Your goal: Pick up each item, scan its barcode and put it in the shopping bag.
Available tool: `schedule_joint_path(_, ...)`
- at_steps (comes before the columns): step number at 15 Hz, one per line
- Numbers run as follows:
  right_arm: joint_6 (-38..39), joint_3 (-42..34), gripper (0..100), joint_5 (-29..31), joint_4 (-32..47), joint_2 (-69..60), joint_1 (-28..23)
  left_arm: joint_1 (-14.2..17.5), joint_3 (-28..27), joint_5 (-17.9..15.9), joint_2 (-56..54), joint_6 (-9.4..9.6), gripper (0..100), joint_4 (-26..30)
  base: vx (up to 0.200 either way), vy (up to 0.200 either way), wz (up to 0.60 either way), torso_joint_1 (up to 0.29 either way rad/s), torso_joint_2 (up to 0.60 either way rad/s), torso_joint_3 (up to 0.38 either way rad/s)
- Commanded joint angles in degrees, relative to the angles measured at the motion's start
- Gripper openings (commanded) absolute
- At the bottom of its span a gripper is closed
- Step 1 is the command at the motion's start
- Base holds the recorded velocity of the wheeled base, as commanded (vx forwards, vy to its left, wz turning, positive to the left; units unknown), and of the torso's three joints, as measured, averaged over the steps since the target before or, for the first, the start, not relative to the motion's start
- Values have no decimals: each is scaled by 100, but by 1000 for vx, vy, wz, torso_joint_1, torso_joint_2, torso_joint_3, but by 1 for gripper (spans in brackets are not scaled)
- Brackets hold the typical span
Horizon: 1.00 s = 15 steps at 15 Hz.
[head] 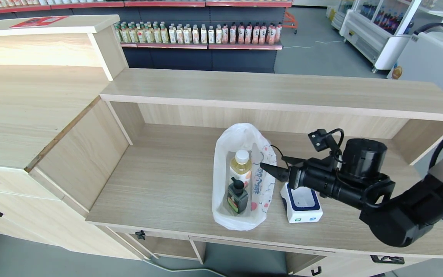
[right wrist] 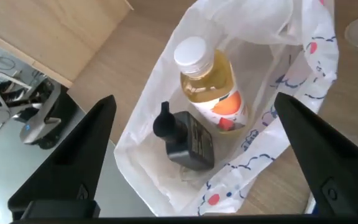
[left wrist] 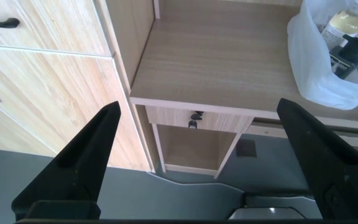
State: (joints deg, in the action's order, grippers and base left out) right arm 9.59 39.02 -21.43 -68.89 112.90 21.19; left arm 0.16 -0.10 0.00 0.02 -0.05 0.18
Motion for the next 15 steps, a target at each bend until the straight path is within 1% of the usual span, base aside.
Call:
schedule_joint_path(1,-283,-641,100,78,798,-1490,-748,2,1,0,-2,-4,100,-1,0,0,0,0,0,0)
schedule_joint_path(2,-458,-879,100,350,1255,-1982,-1011,2,1,0,-2,-4,100,-1,0,0,0,0,0,0)
schedule_joint_path(3,-485,-1116,100,710,1589,-2448,-1170,2,1,0,-2,-4,100,-1,0,0,0,0,0,0)
schedule_joint_path(4,-511,-1389,100,948,1818,-2905,-1380,2,1,0,-2,-4,100,-1,0,0,0,0,0,0)
schedule_joint_path(5,-520,-1564,100,1001,1906,-3160,-1530,2,1,0,-2,-4,100,-1,0,0,0,0,0,0)
schedule_joint_path(6,-775,-2100,100,1009,2029,-3757,-1987,2,1,0,-2,-4,100,-1,0,0,0,0,0,0)
schedule_joint_path(7,-959,-2452,100,1018,2055,-4118,-2251,2,1,0,-2,-4,100,-1,0,0,0,0,0,0)
schedule_joint_path(8,-1056,-3015,100,1018,2099,-4707,-2444,2,1,0,-2,-4,100,-1,0,0,0,0,0,0)
schedule_joint_path(10,-1056,-3902,100,1036,2442,-5964,-2479,2,1,0,-2,-4,100,-1,0,0,0,0,0,0)
schedule_joint_path(11,-986,-3902,100,1194,3127,-6667,-2479,2,1,0,-2,-4,100,-1,0,0,0,0,0,0)
schedule_joint_path(12,-986,-3902,100,1414,4138,-7449,-2444,2,1,0,-2,-4,100,-1,0,0,0,0,0,0)
schedule_joint_path(13,-995,-3902,100,1519,4982,-8284,-2374,2,1,0,-2,-4,100,-1,0,0,0,0,0,0)
schedule_joint_path(15,-1012,-3902,100,1572,6203,-9681,-2365,2,1,0,-2,-4,100,-1,0,0,0,0,0,0)
